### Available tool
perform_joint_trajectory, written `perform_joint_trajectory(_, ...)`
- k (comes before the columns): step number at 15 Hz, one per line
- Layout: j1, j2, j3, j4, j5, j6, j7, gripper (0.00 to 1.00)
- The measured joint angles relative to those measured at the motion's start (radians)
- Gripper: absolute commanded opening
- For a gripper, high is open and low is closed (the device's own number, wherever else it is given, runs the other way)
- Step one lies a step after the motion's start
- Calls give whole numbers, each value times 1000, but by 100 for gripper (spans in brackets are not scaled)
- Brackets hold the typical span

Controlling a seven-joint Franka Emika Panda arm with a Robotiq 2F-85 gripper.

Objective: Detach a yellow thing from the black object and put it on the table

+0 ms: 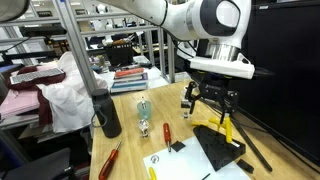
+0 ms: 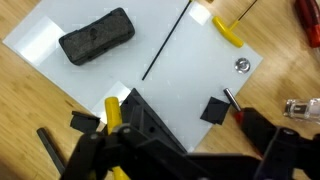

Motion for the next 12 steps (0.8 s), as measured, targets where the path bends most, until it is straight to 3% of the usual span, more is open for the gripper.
perform_joint_trajectory(12, -46, 145, 7, 219, 52, 33, -3, 100)
